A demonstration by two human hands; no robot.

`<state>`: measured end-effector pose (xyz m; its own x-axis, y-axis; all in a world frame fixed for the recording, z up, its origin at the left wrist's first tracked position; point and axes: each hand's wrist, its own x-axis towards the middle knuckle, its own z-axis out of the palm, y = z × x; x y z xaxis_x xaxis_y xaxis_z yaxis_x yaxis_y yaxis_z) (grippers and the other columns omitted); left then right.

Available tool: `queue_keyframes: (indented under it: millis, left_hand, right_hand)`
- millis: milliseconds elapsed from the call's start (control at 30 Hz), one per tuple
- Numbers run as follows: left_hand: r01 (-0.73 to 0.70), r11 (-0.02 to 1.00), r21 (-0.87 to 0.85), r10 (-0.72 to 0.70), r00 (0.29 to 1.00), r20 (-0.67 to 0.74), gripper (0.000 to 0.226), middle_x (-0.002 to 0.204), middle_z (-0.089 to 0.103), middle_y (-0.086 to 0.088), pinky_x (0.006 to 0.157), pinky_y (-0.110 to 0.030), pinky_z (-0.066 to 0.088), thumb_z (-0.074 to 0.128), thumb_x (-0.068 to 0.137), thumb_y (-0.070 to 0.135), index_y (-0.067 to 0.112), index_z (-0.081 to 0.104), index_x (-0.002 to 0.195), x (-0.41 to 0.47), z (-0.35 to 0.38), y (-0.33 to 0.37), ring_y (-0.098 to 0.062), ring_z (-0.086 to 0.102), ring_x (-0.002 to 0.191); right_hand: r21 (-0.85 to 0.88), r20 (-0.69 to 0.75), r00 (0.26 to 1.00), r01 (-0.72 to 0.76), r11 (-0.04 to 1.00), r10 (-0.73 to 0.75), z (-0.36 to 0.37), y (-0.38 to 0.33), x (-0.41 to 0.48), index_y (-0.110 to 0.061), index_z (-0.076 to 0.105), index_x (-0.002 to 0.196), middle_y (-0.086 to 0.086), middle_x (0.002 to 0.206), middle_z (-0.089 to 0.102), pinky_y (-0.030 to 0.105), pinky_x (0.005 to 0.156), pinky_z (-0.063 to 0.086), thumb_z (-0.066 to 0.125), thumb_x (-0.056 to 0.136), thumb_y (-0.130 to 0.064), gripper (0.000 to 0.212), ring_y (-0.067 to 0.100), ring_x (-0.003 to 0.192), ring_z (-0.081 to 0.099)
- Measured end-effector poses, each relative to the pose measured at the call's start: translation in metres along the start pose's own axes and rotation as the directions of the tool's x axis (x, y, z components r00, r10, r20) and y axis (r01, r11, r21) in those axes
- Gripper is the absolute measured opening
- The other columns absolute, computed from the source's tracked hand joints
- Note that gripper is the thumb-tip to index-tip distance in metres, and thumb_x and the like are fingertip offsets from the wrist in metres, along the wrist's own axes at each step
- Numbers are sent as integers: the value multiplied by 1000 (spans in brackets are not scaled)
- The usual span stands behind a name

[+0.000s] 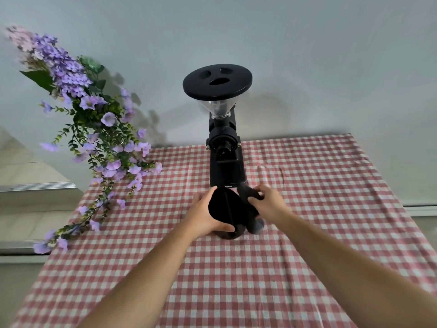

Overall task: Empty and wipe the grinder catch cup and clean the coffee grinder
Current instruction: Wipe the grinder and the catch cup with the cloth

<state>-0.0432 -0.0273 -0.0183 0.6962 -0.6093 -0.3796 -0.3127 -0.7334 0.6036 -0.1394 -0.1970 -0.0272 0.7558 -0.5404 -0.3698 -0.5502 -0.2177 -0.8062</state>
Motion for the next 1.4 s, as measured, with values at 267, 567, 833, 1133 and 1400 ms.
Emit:
queue_keyframes:
  millis: [267,567,833,1133,1400]
  left_hand:
    - [-67,987,-149,61,997,-47,102,134,38,17,104,-32,41,89,65,28,30,28,146,-7,5,-12,-7,37,127]
    - [-1,1000,-8,-1,977,-214,108,139,42,6,88,-35,52,82,54,60,36,22,141,-4,27,-6,-18,51,119]
    - [-31,999,37,28,997,71,126,155,17,8,108,-48,41,89,54,44,48,7,149,1,-8,-15,-23,30,141]
    - [-71,995,-69,71,997,-5,107,140,40,12,103,-35,44,89,62,31,37,22,145,-9,-6,-22,-16,42,130]
    - [-122,975,-184,96,984,-148,99,135,45,22,107,-37,43,89,62,35,45,28,139,-21,14,-31,-7,42,131]
  right_hand:
    - [-45,177,969,-168,985,173,-10,5,-10,-11,59,95,6,82,60,24,54,47,57,86,-10,9,17,69,57]
    - [-138,-5,986,164,977,-167,20,-15,6,-21,53,128,3,109,63,15,55,42,49,95,-15,33,13,83,57]
    - [-115,148,980,-114,987,130,-1,-6,2,-8,60,99,4,76,58,24,51,42,48,90,-15,16,16,64,54]
    - [-237,175,979,-65,969,108,7,4,-7,-10,60,88,2,73,58,21,51,41,46,92,-14,16,13,62,54]
    - [-324,-70,967,210,922,-245,5,-49,-14,-20,58,118,5,104,60,21,58,44,51,94,-22,26,16,78,58]
